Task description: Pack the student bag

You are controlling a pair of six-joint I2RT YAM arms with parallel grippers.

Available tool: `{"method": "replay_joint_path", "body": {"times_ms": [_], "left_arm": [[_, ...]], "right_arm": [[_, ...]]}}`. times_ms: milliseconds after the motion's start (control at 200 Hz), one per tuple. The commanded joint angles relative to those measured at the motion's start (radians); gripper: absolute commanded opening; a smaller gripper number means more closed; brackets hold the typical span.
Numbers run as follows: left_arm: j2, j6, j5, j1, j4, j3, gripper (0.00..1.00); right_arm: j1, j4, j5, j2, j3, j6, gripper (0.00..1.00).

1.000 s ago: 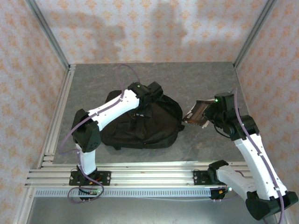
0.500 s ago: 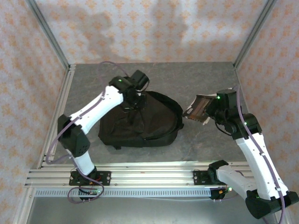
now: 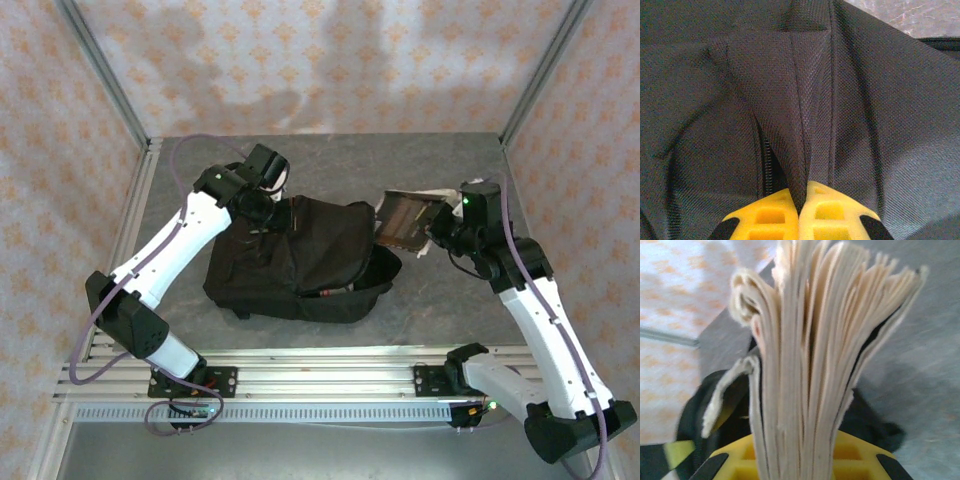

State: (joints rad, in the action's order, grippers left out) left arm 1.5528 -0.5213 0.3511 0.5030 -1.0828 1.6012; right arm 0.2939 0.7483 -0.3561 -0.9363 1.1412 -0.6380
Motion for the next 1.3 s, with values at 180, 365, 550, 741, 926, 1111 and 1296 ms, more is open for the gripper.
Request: {"method": "replay_joint_path", "body": {"times_ms": [180,365,550,741,926,1111,1296], "left_arm": [[0.010,-0.050,-0.004,0.007,-0.030,0.101,0.46],[0.040,-0.106,-0.056,0.106,-0.088,0.256,0.72],[0.119,-0.129,-0.084,0.198,-0.173,0.379,0.82],[0.132,-0.185,-0.088,0.234,-0.174,0.390,0.82],[0.191,-0.287,-0.077,0.259,-0.245,0.455,0.82],[0.292,-0.399,-0.113,0.300,-0.428,0.649,0.85],[0.382,-0.444,-0.159,0.304,-0.593,0.734,0.83]], "right_arm": [[0.008,-0.339,-0.320,-0.011,-0.033,-0.195,0.00],[0.010,-0.360,-0.325,0.013,-0.081,-0.242,0.00],[0.010,-0.369,-0.327,0.030,-0.114,-0.261,0.00],[0.010,-0.386,-0.327,0.042,-0.131,-0.278,0.00],[0.012,-0.389,-0.327,0.045,-0.134,-0.278,0.00],[0.015,-0.379,-0.317,0.042,-0.129,-0.272,0.00],[0.024,-0.377,-0.307,0.042,-0.128,-0.270,0.00]]}}
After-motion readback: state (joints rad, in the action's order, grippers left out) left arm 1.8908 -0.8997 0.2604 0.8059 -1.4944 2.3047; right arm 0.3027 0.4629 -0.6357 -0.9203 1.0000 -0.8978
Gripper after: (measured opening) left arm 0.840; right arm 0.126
